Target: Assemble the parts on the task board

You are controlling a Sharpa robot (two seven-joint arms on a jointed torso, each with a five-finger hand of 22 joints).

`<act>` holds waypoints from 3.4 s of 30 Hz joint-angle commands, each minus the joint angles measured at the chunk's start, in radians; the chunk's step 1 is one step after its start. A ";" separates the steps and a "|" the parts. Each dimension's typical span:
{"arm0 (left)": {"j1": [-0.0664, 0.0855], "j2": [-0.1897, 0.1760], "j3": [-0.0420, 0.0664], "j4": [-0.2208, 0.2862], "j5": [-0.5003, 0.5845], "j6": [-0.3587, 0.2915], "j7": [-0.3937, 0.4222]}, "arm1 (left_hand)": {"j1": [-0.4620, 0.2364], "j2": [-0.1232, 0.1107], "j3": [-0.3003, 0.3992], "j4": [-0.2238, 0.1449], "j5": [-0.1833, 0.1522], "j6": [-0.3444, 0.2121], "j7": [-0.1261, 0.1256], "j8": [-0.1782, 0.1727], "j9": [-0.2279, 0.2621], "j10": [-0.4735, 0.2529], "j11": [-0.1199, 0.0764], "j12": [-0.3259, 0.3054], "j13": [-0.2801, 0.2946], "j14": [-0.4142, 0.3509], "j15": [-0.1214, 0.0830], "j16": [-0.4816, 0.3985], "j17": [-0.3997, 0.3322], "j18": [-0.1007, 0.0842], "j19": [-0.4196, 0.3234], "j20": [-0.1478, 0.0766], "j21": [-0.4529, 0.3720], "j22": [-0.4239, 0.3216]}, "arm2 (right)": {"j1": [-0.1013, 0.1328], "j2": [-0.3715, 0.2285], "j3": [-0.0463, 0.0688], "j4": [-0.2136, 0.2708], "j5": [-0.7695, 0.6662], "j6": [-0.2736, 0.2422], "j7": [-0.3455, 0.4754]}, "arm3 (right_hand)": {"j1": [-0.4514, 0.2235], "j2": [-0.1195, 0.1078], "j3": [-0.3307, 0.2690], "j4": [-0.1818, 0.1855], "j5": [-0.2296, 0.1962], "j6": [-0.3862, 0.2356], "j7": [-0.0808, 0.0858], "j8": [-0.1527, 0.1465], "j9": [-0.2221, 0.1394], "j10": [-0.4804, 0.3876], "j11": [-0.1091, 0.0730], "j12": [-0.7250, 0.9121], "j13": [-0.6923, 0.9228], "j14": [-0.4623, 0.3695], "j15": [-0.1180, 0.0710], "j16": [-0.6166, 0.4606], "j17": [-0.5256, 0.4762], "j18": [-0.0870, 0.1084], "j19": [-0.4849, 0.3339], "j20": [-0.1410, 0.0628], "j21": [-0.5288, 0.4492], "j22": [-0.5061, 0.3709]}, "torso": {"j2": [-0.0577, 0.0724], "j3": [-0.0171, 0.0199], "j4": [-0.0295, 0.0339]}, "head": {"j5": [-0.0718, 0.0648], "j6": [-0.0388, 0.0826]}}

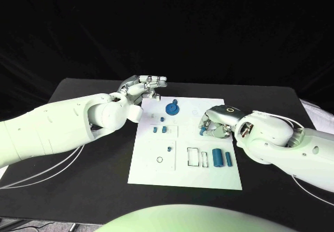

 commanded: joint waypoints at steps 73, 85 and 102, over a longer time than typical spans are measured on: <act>-0.002 0.025 0.000 -0.011 -0.004 0.053 -0.026 | 0.011 0.020 -0.011 -0.006 -0.005 -0.010 0.002 0.009 0.000 -0.011 0.000 0.009 0.000 -0.011 -0.001 -0.004 -0.007 0.018 -0.005 0.000 -0.008 -0.004 | -0.106 0.223 -0.006 0.040 0.067 0.030 0.062 | -0.062 -0.022 0.047 0.008 0.000 -0.001 0.003 -0.011 -0.003 0.004 0.007 -0.027 -0.002 0.011 -0.004 0.010 0.003 -0.018 0.000 -0.001 0.007 -0.001 | 0.000 -0.0004 0.0003 | 0.036 -0.014; -0.002 0.025 0.000 -0.012 -0.004 0.056 -0.028 | 0.011 0.020 -0.011 -0.006 -0.005 -0.010 0.002 0.009 0.000 -0.011 0.000 0.009 0.000 -0.011 -0.001 -0.004 -0.007 0.018 -0.005 0.000 -0.008 -0.004 | -0.116 0.235 -0.007 0.025 0.051 0.039 0.056 | -0.062 -0.021 0.049 0.008 0.000 -0.001 0.003 -0.011 -0.003 0.003 0.007 -0.027 -0.002 0.011 -0.004 0.010 0.003 -0.018 0.000 -0.001 0.007 0.000 | 0.001 0.0001 0.0002 | 0.038 -0.015; -0.002 0.025 0.000 -0.012 -0.004 0.058 -0.031 | 0.009 0.020 -0.013 -0.005 -0.006 -0.011 0.003 0.009 0.000 -0.013 0.000 0.010 0.000 -0.012 0.000 -0.004 -0.010 0.018 -0.005 0.000 -0.008 -0.004 | -0.124 0.242 -0.011 0.016 0.027 0.059 0.033 | -0.125 -0.091 0.037 0.015 0.030 -0.105 0.038 -0.017 -0.013 -0.126 0.042 -0.030 -0.004 0.000 0.026 -0.007 -0.028 -0.013 -0.024 0.022 -0.012 -0.033 | 0.000 -0.0007 -0.0009 | 0.040 -0.020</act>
